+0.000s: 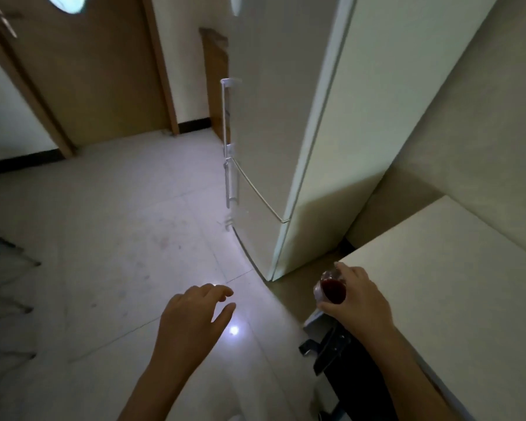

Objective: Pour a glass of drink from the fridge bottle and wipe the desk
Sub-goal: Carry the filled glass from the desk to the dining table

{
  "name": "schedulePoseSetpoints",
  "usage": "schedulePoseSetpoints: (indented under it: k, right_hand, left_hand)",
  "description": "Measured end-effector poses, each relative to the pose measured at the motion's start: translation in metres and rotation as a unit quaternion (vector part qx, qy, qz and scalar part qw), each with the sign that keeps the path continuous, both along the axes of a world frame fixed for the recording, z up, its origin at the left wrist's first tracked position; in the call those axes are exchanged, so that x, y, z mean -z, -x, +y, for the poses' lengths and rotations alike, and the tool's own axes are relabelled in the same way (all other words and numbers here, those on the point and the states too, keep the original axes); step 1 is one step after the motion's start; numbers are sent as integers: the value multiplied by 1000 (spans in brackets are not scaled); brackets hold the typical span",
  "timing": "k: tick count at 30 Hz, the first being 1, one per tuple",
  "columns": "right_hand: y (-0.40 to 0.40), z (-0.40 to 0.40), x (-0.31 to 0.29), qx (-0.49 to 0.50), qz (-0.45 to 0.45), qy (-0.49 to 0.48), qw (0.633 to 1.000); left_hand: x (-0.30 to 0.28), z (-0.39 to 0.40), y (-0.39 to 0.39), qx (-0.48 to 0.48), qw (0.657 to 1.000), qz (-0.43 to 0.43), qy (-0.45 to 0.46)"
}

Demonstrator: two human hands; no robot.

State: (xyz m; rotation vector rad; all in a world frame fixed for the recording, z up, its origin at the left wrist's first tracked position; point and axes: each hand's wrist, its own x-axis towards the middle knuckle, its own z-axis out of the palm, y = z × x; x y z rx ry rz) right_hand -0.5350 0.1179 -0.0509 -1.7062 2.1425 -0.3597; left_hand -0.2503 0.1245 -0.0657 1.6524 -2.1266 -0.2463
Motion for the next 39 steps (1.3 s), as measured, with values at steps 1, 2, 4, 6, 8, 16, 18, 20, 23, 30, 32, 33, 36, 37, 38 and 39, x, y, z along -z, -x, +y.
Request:
schedulePoseSetpoints:
  k: [1,2,4,6,8,16,18,20,23,30,32,33,36,37,38,39]
  right_hand:
    - [-16,-7,-1,-18,-2,1,1000]
    - [-32,-14,-1,-40,-2,4,999]
    - [-64,-29,-2,-90,1,13,996]
    - [-96,-44,0,-136,2,23,990]
    - [-126,-62,3,-179,3,32,983]
    - [-253,-140,8,-324,9,49,945]
    - [-286,-161,11,-363,6,54,930]
    - [-321,-181,13,-407,10,47,912]
    - [-375,-208,14,-467,12,34,884]
    - [-498,-246,10,-604,13,37,796]
    - [-534,-250,9,-636,10,31,771]
    - [-552,-250,8,-650,8,24,760]
    - [-611,-249,7,-688,2,12,725]
    - [-631,-248,7,-702,-2,8,712]
    - [-652,-245,7,-714,-6,4,700]
    - [-673,-242,8,-725,-8,2,689]
  left_hand:
    - [1,3,-16,-22,1000,0,-2]
    - [1,6,-32,-46,999,1,-6]
    - [2,12,-60,-94,995,6,-14]
    - [5,20,-84,-135,991,12,-17]
    - [9,26,-106,-178,984,19,-18]
    - [21,23,-178,-329,944,21,-18]
    - [21,13,-197,-359,933,14,-15]
    - [20,1,-219,-385,923,2,-12]
    - [19,-15,-254,-425,905,4,-8]
    - [11,-26,-321,-533,845,16,-46]
    - [13,-23,-338,-570,820,25,-50]
    - [14,-22,-348,-589,806,39,-50]
    - [14,-21,-385,-628,771,99,-42]
    - [16,-21,-401,-636,764,104,-41]
    - [18,-21,-417,-642,759,102,-40]
    - [20,-20,-435,-650,753,94,-39]
